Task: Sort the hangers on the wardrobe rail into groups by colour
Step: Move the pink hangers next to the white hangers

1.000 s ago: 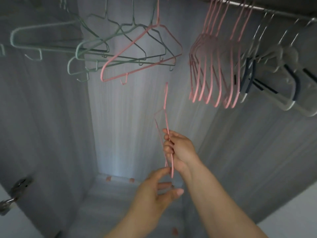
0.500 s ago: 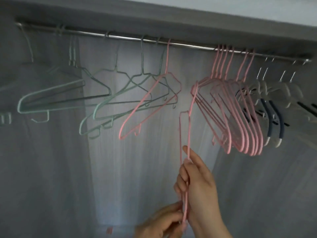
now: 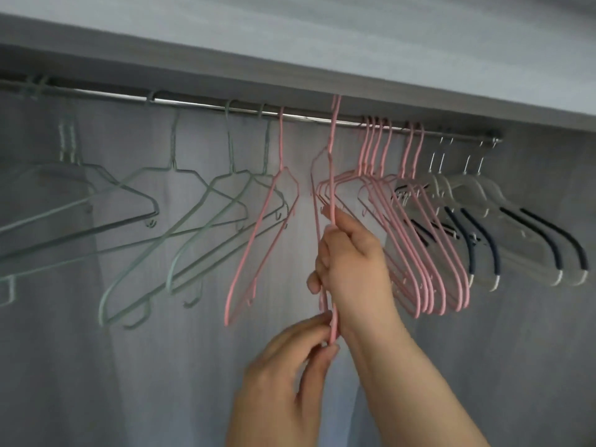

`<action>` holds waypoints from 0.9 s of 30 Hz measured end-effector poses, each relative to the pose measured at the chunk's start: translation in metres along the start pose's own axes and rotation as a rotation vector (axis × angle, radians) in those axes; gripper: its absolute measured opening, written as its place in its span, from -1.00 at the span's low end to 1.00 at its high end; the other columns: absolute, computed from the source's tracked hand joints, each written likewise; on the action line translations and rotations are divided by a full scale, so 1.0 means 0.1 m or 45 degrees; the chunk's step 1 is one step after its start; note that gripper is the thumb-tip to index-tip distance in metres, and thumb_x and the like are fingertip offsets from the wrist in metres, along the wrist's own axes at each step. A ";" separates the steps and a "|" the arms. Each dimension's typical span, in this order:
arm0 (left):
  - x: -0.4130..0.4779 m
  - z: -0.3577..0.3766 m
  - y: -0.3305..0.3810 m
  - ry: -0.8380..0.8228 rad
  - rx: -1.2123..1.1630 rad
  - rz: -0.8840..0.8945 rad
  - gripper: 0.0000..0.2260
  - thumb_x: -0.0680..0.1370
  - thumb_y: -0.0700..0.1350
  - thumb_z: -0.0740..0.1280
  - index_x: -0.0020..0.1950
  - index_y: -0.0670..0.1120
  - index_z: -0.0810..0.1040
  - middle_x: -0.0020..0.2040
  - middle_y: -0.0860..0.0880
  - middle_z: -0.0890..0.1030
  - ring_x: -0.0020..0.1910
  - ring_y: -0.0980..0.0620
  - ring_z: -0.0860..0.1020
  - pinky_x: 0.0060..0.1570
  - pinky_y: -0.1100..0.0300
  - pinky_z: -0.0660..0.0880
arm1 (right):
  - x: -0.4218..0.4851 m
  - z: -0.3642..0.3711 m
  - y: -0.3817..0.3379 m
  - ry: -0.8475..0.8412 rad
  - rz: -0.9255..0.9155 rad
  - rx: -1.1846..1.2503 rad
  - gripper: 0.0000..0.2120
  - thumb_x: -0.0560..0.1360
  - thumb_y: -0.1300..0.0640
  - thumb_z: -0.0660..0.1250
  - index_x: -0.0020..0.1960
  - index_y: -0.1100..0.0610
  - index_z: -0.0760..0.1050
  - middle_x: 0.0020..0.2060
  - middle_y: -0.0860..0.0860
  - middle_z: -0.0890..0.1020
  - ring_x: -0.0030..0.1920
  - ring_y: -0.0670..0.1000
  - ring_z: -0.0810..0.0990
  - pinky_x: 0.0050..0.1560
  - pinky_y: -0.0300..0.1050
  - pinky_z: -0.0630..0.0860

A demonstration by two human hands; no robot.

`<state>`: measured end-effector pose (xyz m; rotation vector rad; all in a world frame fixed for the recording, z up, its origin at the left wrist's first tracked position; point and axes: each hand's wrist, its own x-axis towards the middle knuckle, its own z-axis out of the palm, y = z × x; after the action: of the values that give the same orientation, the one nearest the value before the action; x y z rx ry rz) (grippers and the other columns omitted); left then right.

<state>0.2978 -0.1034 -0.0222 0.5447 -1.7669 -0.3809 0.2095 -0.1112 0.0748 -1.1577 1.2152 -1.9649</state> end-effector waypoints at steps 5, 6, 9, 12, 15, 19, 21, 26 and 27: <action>0.33 0.13 -0.06 0.063 -0.128 -0.180 -0.77 0.43 -0.08 0.25 0.03 0.17 0.51 -0.07 0.34 0.60 -0.10 0.37 0.56 -0.12 0.58 0.39 | 0.37 0.06 0.09 0.003 0.010 -0.145 -0.59 0.57 0.30 -0.01 0.40 0.19 0.27 -0.48 -0.06 0.28 -0.66 -0.16 0.24 -0.57 -0.26 0.35; 0.33 0.16 -0.08 0.042 -0.111 -0.188 -0.78 0.43 -0.07 0.24 0.03 0.15 0.52 -0.13 0.32 0.62 -0.11 0.34 0.57 -0.14 0.56 0.41 | 0.43 0.04 0.13 -0.005 0.029 -0.164 -0.58 0.57 0.30 -0.01 0.42 0.19 0.25 -0.45 -0.08 0.28 -0.67 -0.16 0.26 -0.57 -0.26 0.35; 0.28 0.18 -0.04 0.068 0.023 -0.141 -0.81 0.46 -0.06 0.24 0.03 0.08 0.55 -0.11 0.30 0.58 -0.10 0.24 0.56 -0.10 0.41 0.48 | 0.56 -0.04 0.22 -0.016 0.089 -0.197 -0.58 0.58 0.28 -0.01 0.44 0.19 0.21 -0.36 -0.11 0.27 -0.71 -0.19 0.32 -0.58 -0.29 0.36; 0.18 0.06 0.03 0.342 0.327 0.092 -0.80 0.47 -0.08 0.27 0.07 0.09 0.50 0.01 0.21 0.51 -0.06 0.23 0.47 0.03 0.41 0.40 | 0.57 -0.16 0.31 -0.023 0.112 -0.265 -0.60 0.59 0.26 0.00 0.41 0.16 0.26 -0.36 -0.11 0.28 -0.62 -0.19 0.39 -0.57 -0.30 0.40; 0.10 -0.10 0.09 0.617 0.469 0.185 -0.72 0.43 -0.13 0.31 0.13 0.03 0.48 0.09 0.10 0.48 0.00 0.18 0.38 0.19 0.48 0.18 | 0.47 -0.30 0.33 -0.011 0.086 -0.418 -0.63 0.60 0.23 0.05 0.40 0.15 0.25 -0.38 -0.02 0.41 -0.43 -0.15 0.45 -0.47 -0.31 0.53; 0.06 -0.18 -0.02 0.558 0.432 0.000 -0.58 0.44 0.00 0.19 0.30 0.08 0.35 0.24 0.17 0.40 0.16 0.20 0.37 0.22 0.50 0.23 | 0.28 -0.49 0.21 -0.056 -0.114 -0.979 -0.43 0.56 0.13 0.16 0.49 0.03 0.01 0.21 0.04 0.47 0.11 0.04 0.53 0.12 -0.03 0.50; 0.07 -0.12 -0.07 0.479 0.374 -0.093 -0.57 0.45 0.05 0.15 0.33 0.16 0.28 0.26 0.37 0.34 0.15 0.17 0.44 0.16 0.41 0.33 | 0.14 -0.49 0.10 -0.007 -0.369 -1.294 -0.43 0.54 0.10 0.19 0.49 0.05 0.05 0.42 0.01 0.21 0.38 0.01 0.28 0.31 -0.14 0.30; 0.10 0.07 -0.12 0.421 0.216 -0.234 -0.59 0.43 0.09 0.15 0.29 0.17 0.30 0.02 0.45 0.49 -0.04 0.63 0.39 -0.05 0.61 0.39 | -0.16 -0.19 -0.04 -0.318 -0.775 -1.052 -0.60 0.51 0.15 0.07 0.32 0.03 0.39 0.22 -0.16 0.43 0.18 -0.23 0.40 0.18 -0.54 0.21; 0.11 0.09 -0.10 0.398 0.208 -0.242 -0.58 0.41 0.10 0.12 0.28 0.17 0.31 -0.05 0.53 0.46 -0.08 0.66 0.38 -0.08 0.64 0.37 | -0.16 -0.15 0.00 -0.370 -0.756 -1.050 -0.60 0.51 0.16 0.06 0.33 0.03 0.38 0.25 -0.13 0.43 0.22 -0.19 0.41 0.19 -0.54 0.20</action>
<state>0.2884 -0.1179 -0.0205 0.8460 -1.4560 -0.2667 0.2044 -0.0922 0.0656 -2.3445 1.7112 -1.5585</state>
